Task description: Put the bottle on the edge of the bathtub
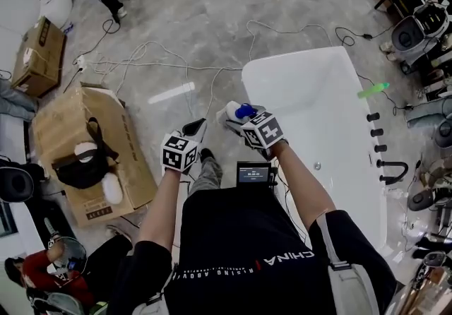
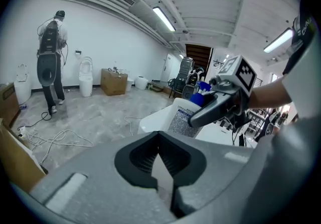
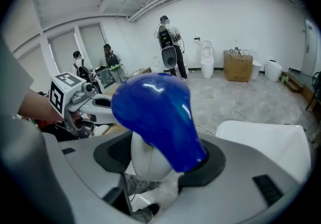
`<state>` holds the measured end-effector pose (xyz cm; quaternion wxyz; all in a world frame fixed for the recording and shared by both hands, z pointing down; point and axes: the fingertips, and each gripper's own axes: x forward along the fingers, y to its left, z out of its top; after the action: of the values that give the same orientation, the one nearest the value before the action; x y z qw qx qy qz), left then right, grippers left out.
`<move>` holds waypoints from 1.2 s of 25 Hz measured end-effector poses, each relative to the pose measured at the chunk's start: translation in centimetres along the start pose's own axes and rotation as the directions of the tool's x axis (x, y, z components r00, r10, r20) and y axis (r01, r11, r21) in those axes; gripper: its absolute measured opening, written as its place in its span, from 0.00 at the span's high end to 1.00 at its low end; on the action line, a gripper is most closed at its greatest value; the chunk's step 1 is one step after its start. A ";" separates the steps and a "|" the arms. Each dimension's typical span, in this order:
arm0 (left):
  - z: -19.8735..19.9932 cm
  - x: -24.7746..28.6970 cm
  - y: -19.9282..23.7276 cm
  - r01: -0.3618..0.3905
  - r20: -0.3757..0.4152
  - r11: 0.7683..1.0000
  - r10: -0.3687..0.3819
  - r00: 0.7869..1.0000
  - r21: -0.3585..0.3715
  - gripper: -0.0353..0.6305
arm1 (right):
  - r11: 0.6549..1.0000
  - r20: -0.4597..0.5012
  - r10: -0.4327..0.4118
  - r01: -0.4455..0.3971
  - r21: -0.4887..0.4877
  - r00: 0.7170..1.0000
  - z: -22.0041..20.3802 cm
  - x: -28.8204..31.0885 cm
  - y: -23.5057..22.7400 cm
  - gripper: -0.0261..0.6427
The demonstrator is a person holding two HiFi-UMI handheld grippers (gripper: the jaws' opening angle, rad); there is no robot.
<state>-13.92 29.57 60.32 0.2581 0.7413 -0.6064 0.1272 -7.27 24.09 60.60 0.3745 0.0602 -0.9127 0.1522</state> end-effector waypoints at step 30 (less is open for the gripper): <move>13.4 15.8 23.3 0.134 -0.100 0.990 -0.129 0.987 0.045 0.93 | 0.978 0.015 -0.116 0.111 0.179 0.993 19.0 14.4 -18.5 0.55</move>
<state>-34.42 6.17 62.36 0.2759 0.7790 -0.5396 0.1610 -26.04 0.52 62.27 0.3640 0.1472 -0.8952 0.2107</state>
